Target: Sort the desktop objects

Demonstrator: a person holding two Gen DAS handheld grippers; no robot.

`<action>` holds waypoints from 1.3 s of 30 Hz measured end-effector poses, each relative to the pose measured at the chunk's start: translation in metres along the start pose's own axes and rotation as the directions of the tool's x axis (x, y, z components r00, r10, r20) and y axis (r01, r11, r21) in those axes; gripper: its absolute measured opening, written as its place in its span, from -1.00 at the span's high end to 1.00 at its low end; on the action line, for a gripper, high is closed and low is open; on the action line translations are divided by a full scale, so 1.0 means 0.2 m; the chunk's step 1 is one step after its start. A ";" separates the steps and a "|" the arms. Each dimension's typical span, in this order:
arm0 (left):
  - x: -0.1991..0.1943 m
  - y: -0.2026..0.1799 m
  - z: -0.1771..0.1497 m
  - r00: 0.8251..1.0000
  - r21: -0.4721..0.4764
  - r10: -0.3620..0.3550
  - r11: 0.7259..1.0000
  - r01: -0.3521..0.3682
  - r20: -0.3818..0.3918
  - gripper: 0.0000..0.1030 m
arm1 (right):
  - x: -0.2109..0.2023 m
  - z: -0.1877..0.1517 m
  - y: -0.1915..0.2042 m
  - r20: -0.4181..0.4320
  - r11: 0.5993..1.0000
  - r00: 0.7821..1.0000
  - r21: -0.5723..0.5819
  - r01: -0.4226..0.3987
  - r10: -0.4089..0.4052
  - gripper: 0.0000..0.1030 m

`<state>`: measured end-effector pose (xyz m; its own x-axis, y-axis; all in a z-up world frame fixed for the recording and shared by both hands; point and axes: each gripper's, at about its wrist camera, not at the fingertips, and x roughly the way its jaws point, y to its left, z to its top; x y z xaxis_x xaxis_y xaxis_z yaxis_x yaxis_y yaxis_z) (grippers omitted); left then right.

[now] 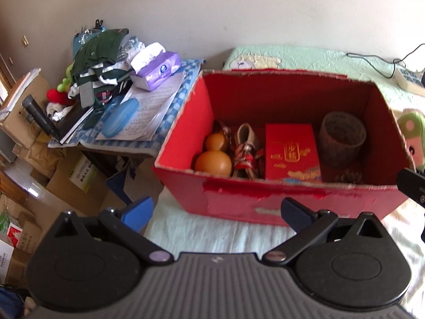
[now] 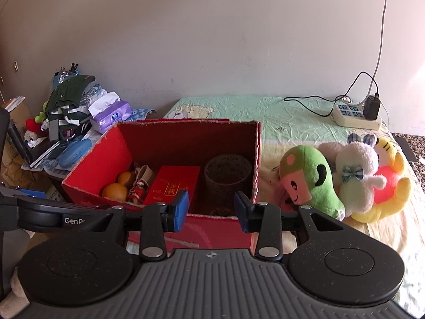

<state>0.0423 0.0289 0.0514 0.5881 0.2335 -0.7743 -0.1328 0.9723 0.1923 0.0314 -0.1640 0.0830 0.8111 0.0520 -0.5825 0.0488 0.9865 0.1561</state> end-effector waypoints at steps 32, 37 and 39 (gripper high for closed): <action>-0.05 -0.01 0.10 0.993 0.061 -0.071 0.995 0.077 -0.089 -0.99 | -0.06 0.06 -0.01 -0.044 0.996 0.999 0.087 0.017 -0.013 0.04; -0.08 -0.03 0.17 0.995 0.069 -0.095 0.993 0.095 -0.004 -0.99 | -0.05 0.10 -0.03 -0.021 0.995 0.999 0.094 0.028 -0.027 0.03; -0.07 -0.03 0.20 0.994 0.072 -0.109 0.992 0.108 0.016 -0.99 | -0.04 0.12 -0.04 -0.016 0.994 0.999 0.100 0.033 -0.032 0.03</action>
<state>0.0665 0.0190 0.0845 0.6119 0.1257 -0.7809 -0.0112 0.9886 0.1503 0.0386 -0.1750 0.1047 0.7997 0.0233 -0.5999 0.1334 0.9674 0.2154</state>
